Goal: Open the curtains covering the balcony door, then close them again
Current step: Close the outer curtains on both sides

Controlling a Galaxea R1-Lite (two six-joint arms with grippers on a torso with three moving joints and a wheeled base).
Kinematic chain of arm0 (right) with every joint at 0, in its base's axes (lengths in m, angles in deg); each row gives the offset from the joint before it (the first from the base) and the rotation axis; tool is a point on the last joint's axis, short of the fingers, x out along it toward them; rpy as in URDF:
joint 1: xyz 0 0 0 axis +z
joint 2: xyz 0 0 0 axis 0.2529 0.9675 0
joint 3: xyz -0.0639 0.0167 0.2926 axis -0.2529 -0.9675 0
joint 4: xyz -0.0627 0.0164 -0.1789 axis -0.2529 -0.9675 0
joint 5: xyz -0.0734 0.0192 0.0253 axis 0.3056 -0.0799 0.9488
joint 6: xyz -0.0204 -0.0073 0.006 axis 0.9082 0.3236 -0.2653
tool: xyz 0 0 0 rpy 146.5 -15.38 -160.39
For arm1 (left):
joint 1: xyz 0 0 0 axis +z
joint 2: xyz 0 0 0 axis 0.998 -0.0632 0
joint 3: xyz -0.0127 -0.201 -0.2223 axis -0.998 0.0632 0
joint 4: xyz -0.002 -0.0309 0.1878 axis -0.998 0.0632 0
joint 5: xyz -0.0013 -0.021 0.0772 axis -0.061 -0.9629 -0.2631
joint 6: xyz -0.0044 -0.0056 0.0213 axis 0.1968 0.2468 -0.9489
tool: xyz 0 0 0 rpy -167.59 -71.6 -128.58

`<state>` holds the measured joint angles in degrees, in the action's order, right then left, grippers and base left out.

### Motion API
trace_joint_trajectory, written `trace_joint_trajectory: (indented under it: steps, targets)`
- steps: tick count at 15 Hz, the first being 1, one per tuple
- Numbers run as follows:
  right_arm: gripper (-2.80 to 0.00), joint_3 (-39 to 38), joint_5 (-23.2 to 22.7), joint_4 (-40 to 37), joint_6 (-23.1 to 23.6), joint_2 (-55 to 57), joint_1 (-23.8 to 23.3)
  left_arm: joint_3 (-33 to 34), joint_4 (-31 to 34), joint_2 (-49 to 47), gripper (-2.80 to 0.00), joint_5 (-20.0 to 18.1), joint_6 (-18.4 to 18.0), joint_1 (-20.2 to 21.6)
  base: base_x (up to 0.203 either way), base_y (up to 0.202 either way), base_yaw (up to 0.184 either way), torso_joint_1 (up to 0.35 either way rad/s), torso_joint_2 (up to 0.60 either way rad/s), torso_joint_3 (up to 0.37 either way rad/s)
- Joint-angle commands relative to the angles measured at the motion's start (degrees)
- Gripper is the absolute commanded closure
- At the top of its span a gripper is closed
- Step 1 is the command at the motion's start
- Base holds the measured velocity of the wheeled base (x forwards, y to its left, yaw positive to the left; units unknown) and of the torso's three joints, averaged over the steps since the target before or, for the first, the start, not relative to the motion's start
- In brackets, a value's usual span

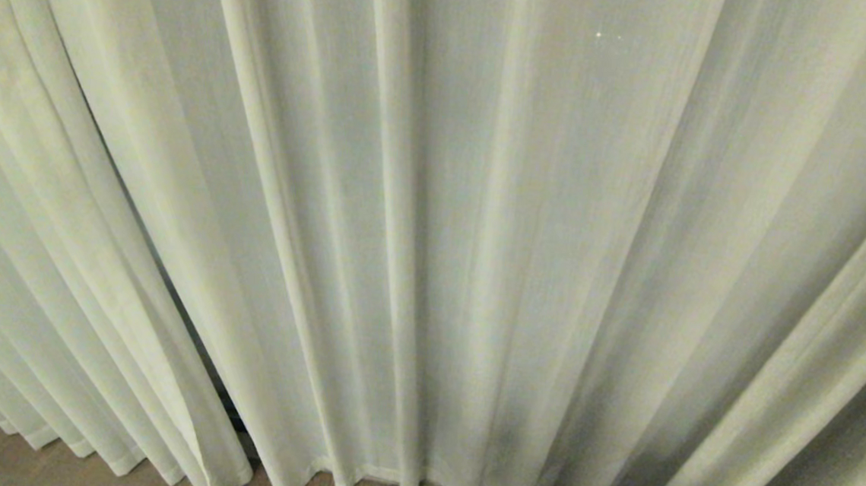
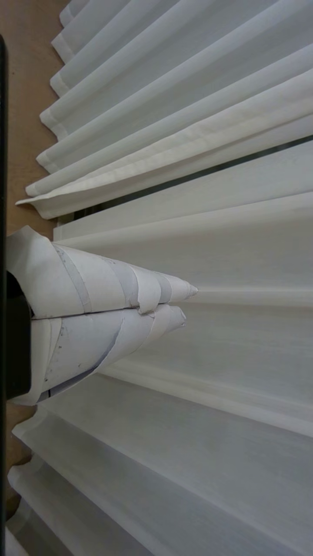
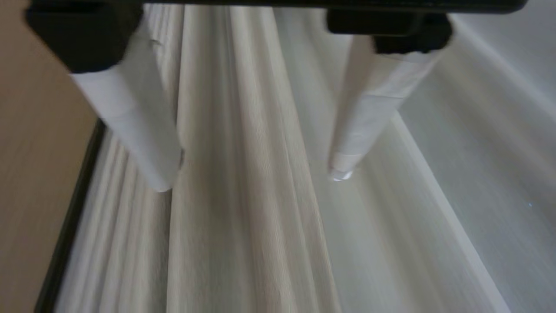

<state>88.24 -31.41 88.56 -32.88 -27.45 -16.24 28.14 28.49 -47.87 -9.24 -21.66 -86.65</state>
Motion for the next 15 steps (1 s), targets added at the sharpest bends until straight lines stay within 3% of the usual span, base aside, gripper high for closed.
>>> trace_joint_trajectory:
  steps: [1, 7, 11, 15]
  targets:
    - [-2.8, -2.8, -0.6, 7.8, 0.5, 2.8, 0.0, 0.0, 0.0, 0.0, 0.0, 0.0, 0.0, 0.0, 0.0, 0.0, 0.0, 0.0, 0.0, 0.0]
    - [-2.8, -3.9, -4.8, 25.2, 4.6, 13.7, 0.0, 0.0, 0.0, 0.0, 0.0, 0.0, 0.0, 0.0, 0.0, 0.0, 0.0, 0.0, 0.0, 0.0]
    - [-2.8, 0.0, -5.0, 29.1, 4.7, 22.7, 0.0, 0.0, 0.0, 0.0, 0.0, 0.0, 0.0, 0.0, 0.0, 0.0, 0.0, 0.0, 0.0, 0.0]
    - [-2.8, 10.7, -5.0, 29.4, 4.3, 33.2, 0.0, 0.0, 0.0, 0.0, 0.0, 0.0, 0.0, 0.0, 0.0, 0.0, 0.0, 0.0, 0.0, 0.0]
